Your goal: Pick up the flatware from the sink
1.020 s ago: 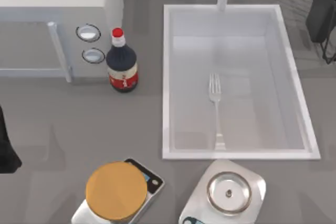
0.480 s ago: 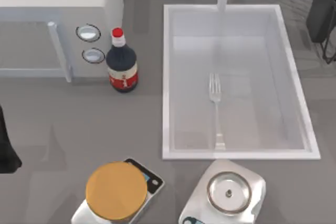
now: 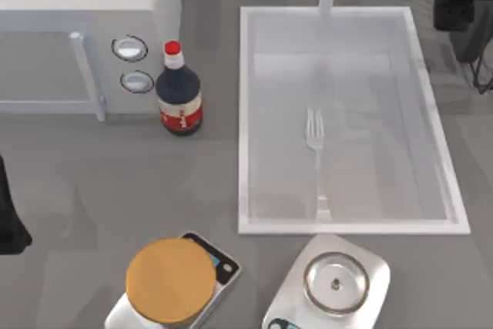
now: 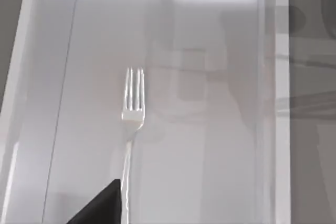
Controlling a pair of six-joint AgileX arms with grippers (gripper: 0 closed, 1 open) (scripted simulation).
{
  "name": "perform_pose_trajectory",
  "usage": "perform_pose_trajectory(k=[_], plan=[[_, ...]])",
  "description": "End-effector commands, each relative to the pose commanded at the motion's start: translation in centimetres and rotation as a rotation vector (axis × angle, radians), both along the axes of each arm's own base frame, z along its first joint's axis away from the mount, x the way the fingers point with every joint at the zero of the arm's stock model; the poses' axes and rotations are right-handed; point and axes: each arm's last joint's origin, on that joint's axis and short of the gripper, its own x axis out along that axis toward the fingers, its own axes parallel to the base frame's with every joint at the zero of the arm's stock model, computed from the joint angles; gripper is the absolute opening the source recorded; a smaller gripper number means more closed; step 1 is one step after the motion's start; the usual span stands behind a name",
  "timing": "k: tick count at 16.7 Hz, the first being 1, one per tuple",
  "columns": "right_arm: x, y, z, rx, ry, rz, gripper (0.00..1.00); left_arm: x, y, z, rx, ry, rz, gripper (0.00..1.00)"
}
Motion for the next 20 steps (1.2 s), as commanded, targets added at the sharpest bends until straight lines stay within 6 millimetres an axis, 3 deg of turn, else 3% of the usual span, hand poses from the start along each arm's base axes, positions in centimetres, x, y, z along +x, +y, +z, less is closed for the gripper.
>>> perform_pose_trajectory(k=[4,8,11,13,20], plan=[[7.5,5.4,-3.6,-0.029,0.260,0.005,1.00,0.0,0.0,0.0,0.000,0.000,0.000,1.00],[11.8,10.4,-10.0,-0.081,0.485,-0.008,1.00,0.0,0.0,0.0,0.000,0.000,0.000,1.00],[13.0,12.9,-14.1,-0.120,0.603,-0.023,1.00,0.0,0.0,0.0,0.000,0.000,0.000,1.00],[13.3,13.8,-15.8,-0.137,0.645,-0.029,1.00,0.0,0.0,0.0,0.000,0.000,0.000,1.00],[13.4,13.9,-16.5,-0.144,0.664,-0.036,1.00,0.0,0.0,0.0,0.000,0.000,0.000,1.00]])
